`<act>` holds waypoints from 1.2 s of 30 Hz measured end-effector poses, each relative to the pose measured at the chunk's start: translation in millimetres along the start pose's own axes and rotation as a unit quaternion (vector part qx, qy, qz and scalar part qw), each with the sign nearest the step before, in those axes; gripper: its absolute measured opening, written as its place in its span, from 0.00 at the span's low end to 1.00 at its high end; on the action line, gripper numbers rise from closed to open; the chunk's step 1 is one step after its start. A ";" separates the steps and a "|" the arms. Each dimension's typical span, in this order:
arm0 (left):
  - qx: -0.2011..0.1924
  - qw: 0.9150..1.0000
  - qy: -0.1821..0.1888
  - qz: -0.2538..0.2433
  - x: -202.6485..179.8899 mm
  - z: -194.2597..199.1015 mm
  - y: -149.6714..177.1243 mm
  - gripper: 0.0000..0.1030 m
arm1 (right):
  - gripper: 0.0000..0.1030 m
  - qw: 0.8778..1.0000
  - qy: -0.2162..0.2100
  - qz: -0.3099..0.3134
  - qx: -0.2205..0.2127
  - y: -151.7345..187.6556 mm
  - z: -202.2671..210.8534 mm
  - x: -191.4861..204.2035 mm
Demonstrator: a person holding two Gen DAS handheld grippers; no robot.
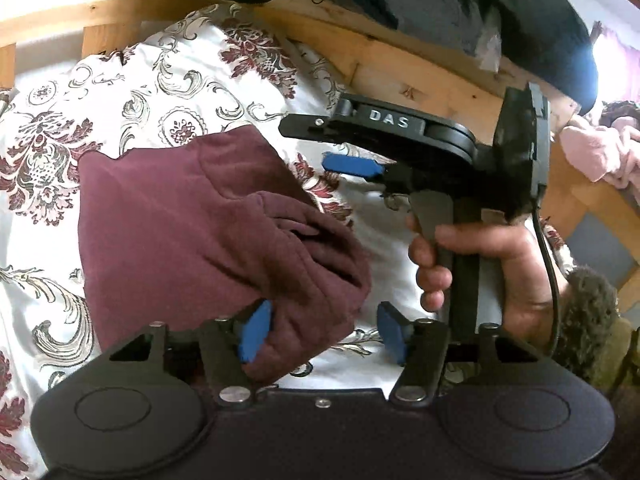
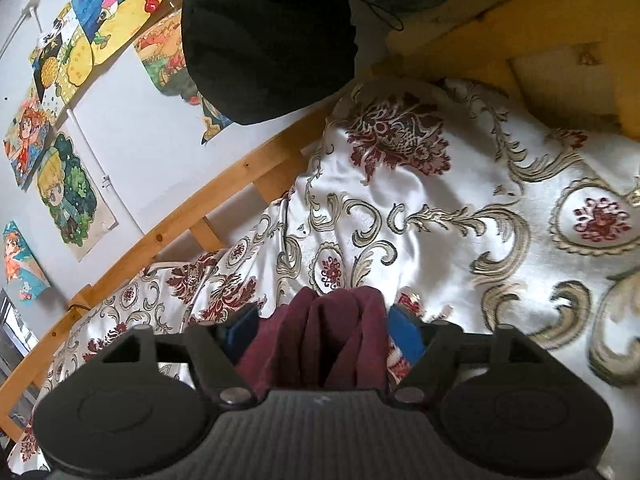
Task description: Fold small clothes
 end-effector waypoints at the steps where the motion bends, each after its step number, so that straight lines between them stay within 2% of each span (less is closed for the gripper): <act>1: 0.000 1.000 0.003 0.000 -0.9 1.9 -0.1 0.65 | 0.83 1.000 0.003 -0.004 0.001 0.4 2.4 0.2; 3: -0.002 1.000 0.009 0.006 -1.7 5.9 -1.5 0.74 | 0.86 1.000 0.012 -0.009 0.006 2.1 9.1 0.9; 6: -0.003 1.000 0.014 0.024 -3.8 12.6 -3.3 0.89 | 0.99 1.000 0.027 -0.001 0.008 1.6 22.4 4.4; 9: 0.000 1.000 0.007 0.030 -9.8 20.3 -4.1 0.97 | 1.00 0.999 0.041 0.016 0.005 -4.2 38.2 7.3; 13: 0.000 0.999 -0.010 0.032 -14.3 34.8 1.0 0.99 | 1.00 0.999 0.048 0.017 0.003 -12.3 55.4 8.3; 16: -0.014 0.998 -0.037 0.046 -10.0 48.0 6.6 0.99 | 1.00 0.999 0.031 0.022 0.017 -13.4 53.2 10.9; 19: -0.025 0.995 -0.068 0.070 -1.1 55.9 9.5 0.99 | 1.00 0.999 0.010 0.030 0.044 -10.3 34.3 13.1; 23: -0.044 0.990 -0.077 0.110 17.1 67.6 10.8 0.99 | 1.00 0.995 -0.019 0.007 0.098 -11.7 -9.1 16.1; 25: -0.052 0.987 -0.079 0.129 26.2 72.3 12.8 0.99 | 0.99 0.994 -0.027 -0.003 0.110 -14.9 -28.8 18.8; 27: -0.052 0.985 -0.082 0.144 33.9 74.3 16.0 0.99 | 0.96 0.992 -0.030 -0.015 0.118 -19.6 -49.8 20.6; 30: -0.043 0.983 -0.082 0.159 40.6 73.6 22.1 0.99 | 0.81 0.992 -0.018 -0.011 0.120 -25.8 -73.2 24.1; 33: -0.033 0.984 -0.073 0.157 41.7 72.5 26.7 0.99 | 0.45 0.994 0.013 0.041 0.098 -29.8 -82.8 33.5; 34: -0.032 0.985 -0.073 0.155 41.0 72.4 27.8 0.99 | 0.29 0.994 0.029 0.069 0.081 -30.2 -81.6 37.1; 36: -0.031 0.985 -0.073 0.151 39.6 73.5 29.8 0.99 | 0.26 0.991 0.050 0.108 0.061 -29.5 -76.8 40.4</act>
Point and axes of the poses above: each gripper's, at about its wrist camera, not at the fingertips, and z roughly against the way its jaws point, x to its left, y to its underside, the point moved 1 cm from there along -z, roughly the way its jaws point, and after that the axes turned 9 degrees about y, right-handed, at the moved point
